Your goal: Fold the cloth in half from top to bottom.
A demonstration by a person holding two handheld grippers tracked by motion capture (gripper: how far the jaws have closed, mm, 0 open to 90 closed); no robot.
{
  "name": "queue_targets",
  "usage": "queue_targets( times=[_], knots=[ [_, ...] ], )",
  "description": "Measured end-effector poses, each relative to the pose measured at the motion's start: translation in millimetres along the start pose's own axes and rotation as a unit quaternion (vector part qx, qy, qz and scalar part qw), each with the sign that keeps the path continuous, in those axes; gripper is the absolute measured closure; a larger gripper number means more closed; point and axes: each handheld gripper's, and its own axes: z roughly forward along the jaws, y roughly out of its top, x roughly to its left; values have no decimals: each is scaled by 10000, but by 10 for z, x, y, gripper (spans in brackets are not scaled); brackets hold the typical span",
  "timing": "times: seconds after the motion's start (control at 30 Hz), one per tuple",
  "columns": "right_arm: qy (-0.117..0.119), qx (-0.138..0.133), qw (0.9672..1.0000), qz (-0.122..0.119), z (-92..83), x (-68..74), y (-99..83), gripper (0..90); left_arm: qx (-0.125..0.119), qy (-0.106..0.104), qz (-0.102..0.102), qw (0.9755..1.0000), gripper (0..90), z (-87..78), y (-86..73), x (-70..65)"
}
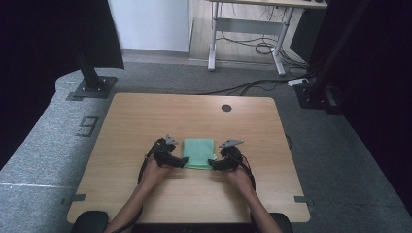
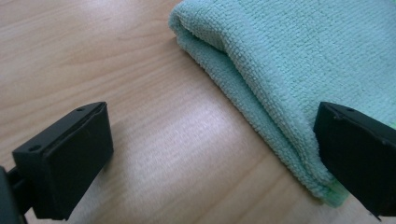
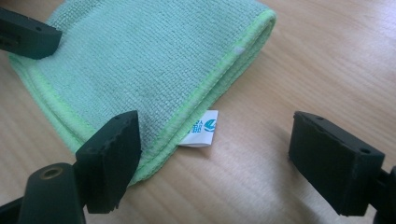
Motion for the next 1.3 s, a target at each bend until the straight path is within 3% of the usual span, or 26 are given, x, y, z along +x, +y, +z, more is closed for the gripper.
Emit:
queue_targets(
  times=[0.67, 1.1, 1.3],
  knots=[
    [-38, -63, 10000, 63, 108, -163, 102, 165, 1, 26, -22, 10000, 0, 130, 152, 126],
    [84, -54, 9996, 249, 86, -197, 126, 152, -50, -154, -109, 9998, 1, 98, 157, 148],
    [41, -126, 9999, 89, -31, -174, 167, 145, -143, -133, 102, 9998, 15, -22, 169, 88]
  ],
)
